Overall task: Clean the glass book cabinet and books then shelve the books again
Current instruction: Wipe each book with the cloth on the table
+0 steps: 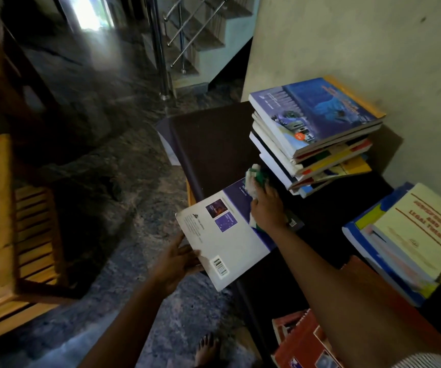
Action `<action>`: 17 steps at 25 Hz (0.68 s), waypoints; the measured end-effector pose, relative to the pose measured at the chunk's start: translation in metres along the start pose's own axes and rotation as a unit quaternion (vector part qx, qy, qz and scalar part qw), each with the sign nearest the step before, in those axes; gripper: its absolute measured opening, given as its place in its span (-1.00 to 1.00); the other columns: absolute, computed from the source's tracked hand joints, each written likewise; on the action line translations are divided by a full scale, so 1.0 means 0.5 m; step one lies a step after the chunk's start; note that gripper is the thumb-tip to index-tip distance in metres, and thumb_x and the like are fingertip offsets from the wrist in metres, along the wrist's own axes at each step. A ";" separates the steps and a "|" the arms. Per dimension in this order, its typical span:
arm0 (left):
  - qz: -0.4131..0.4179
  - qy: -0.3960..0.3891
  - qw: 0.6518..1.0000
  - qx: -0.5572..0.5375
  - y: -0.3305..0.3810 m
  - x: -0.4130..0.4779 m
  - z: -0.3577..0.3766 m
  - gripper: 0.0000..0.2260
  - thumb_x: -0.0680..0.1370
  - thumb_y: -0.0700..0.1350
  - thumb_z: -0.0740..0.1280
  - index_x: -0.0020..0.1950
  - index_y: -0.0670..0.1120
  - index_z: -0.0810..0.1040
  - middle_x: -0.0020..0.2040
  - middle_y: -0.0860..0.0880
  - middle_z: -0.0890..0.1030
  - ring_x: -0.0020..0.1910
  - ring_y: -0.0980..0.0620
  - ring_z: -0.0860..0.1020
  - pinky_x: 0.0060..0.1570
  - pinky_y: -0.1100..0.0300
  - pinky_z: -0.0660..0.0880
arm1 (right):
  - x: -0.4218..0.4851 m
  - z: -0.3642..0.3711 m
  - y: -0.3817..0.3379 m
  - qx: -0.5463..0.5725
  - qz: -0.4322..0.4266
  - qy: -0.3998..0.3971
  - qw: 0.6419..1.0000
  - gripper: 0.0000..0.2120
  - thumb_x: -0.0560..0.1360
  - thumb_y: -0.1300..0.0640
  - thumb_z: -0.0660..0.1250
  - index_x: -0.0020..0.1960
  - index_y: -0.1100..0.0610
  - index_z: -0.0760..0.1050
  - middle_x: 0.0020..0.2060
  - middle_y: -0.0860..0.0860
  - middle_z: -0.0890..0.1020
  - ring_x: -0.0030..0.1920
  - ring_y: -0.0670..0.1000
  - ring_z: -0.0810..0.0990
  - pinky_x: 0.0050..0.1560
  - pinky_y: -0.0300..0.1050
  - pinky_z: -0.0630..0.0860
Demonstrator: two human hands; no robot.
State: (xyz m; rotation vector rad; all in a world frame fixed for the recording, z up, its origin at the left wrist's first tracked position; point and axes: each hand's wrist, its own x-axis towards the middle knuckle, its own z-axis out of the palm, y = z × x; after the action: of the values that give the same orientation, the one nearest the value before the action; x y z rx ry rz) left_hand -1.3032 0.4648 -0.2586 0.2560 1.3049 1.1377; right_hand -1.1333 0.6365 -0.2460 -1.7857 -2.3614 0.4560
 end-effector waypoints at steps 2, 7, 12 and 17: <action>-0.008 0.009 1.000 -0.022 -0.004 0.005 -0.006 -0.42 0.51 -0.44 0.22 0.44 0.00 0.27 0.11 -0.20 0.61 -0.07 -0.13 0.63 -0.15 -0.08 0.62 | -0.039 0.031 -0.053 0.008 -0.062 -0.006 0.998 -0.39 0.51 0.26 0.17 0.51 0.02 0.08 0.41 0.18 0.28 0.37 0.17 0.27 0.35 0.02 0.20; -0.007 -0.014 0.999 -0.052 -0.013 0.002 -0.013 -0.51 0.53 -0.48 0.14 0.36 -0.04 0.32 0.07 -0.24 0.59 -0.12 -0.11 0.65 -0.20 -0.01 0.63 | -0.152 0.084 -0.180 0.083 -0.240 -0.112 0.961 -0.41 0.50 0.30 0.14 0.50 0.01 0.16 0.42 0.17 0.29 0.37 0.18 0.26 0.34 0.06 0.22; -0.001 -0.040 0.995 -0.089 -0.018 -0.003 -0.017 -0.56 0.51 -0.46 0.18 0.29 -0.05 0.39 0.09 -0.23 0.60 -0.11 -0.10 0.66 -0.21 -0.03 0.63 | -0.136 0.010 -0.068 0.230 -0.185 -0.088 0.951 -0.41 0.47 0.41 0.15 0.44 0.02 0.26 0.34 0.15 0.39 0.33 0.13 0.36 0.32 -0.11 0.30; 0.012 -0.032 0.996 -0.082 -0.021 -0.005 -0.008 -0.48 0.51 -0.44 0.21 0.35 0.03 0.33 0.10 -0.17 0.62 -0.02 -0.14 0.63 -0.16 -0.07 0.62 | -0.135 -0.025 0.100 0.086 0.048 0.037 0.994 -0.32 0.46 0.46 0.12 0.48 0.00 0.16 0.44 0.17 0.24 0.41 0.20 0.25 0.38 -0.04 0.20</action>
State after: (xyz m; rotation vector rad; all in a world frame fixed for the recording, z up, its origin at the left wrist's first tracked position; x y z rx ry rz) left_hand -1.3010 0.4560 -0.2657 0.1860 1.1479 1.2397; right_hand -1.0649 0.5862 -0.2458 -1.8099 -2.1237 0.5769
